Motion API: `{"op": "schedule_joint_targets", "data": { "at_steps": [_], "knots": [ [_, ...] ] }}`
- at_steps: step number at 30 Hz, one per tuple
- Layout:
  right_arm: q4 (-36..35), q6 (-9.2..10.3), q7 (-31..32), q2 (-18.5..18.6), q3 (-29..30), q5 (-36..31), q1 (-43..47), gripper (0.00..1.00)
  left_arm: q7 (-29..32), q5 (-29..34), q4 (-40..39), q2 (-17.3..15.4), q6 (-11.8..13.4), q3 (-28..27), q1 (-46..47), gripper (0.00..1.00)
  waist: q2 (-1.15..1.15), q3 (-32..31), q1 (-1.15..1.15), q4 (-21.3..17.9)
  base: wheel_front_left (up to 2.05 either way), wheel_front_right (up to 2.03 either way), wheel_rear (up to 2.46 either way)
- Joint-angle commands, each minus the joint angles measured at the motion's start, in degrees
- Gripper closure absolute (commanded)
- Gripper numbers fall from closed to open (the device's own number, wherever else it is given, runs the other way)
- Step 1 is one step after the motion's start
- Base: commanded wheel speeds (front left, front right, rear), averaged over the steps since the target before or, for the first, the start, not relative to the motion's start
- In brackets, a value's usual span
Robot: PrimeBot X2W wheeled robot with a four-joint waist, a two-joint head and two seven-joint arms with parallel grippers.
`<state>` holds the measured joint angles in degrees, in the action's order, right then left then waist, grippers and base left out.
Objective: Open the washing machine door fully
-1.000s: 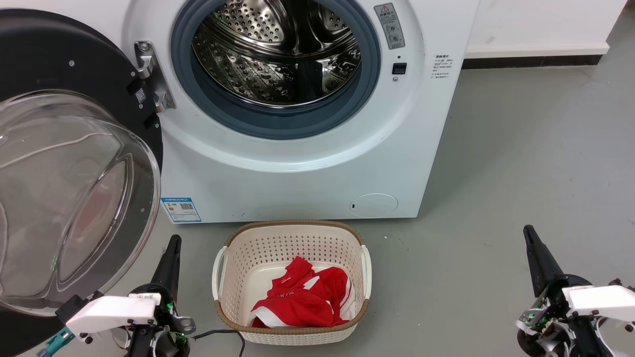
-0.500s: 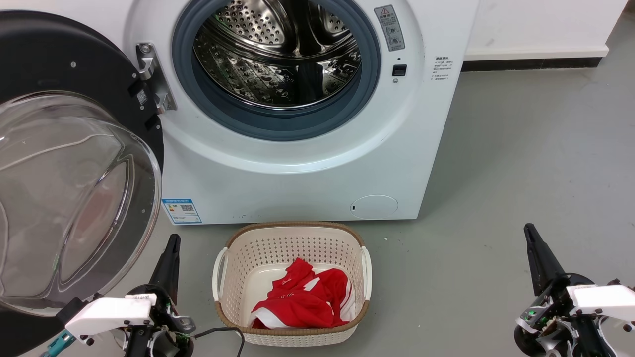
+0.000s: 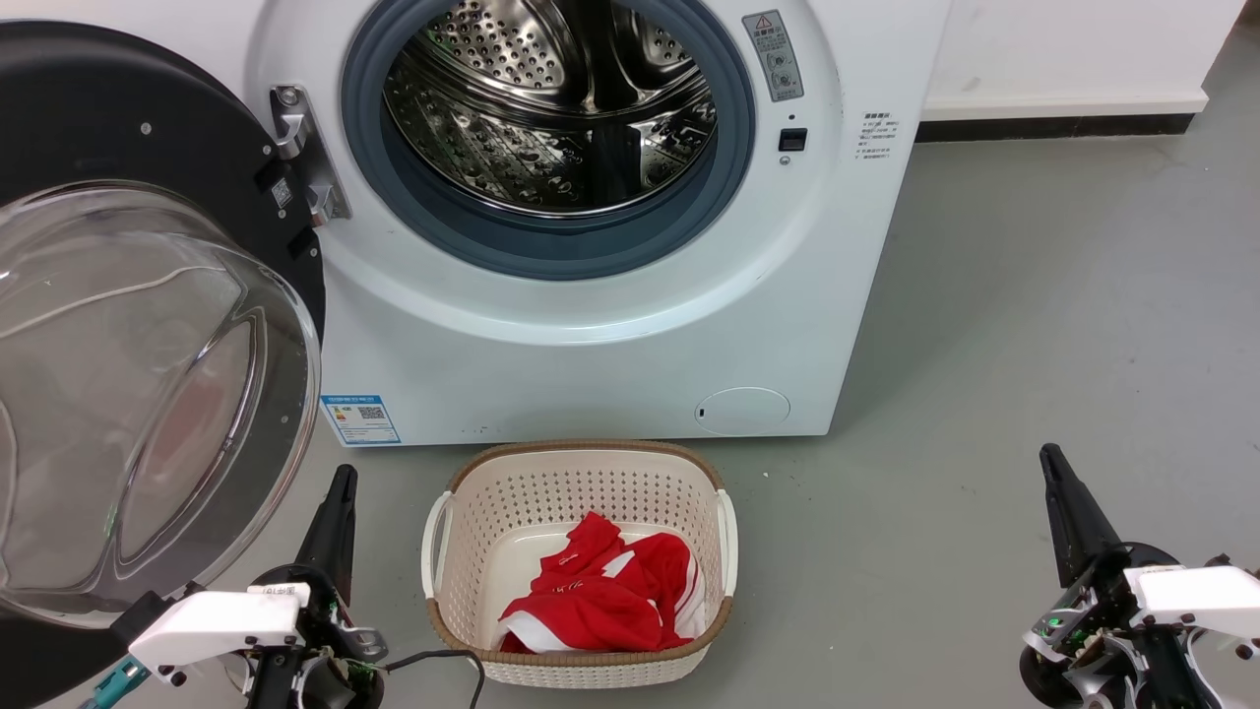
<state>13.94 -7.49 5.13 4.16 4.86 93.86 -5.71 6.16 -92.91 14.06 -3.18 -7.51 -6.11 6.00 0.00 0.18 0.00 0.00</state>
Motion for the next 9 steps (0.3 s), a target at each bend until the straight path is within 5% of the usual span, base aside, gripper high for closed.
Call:
{"op": "schedule_joint_targets", "data": {
  "at_steps": [1, 9],
  "knots": [
    [0.1, 0.0, 0.3, -0.2, 0.1, -0.2, -0.7, 1.0, 0.3, 0.3, 0.0, 0.1, -0.2, -0.2, 0.3, 1.0, 0.0, 0.0, 0.0, 0.0, 0.0, 0.0, 0.0],
    [0.1, 0.0, 0.4, -0.3, 0.3, -0.4, -0.7, 1.0, 0.2, 0.3, 0.0, 0.1, -0.2, -0.3, 0.3, 1.0, 0.0, 0.0, 0.0, 0.0, 0.0, 0.0, 0.0]
  ]
}}
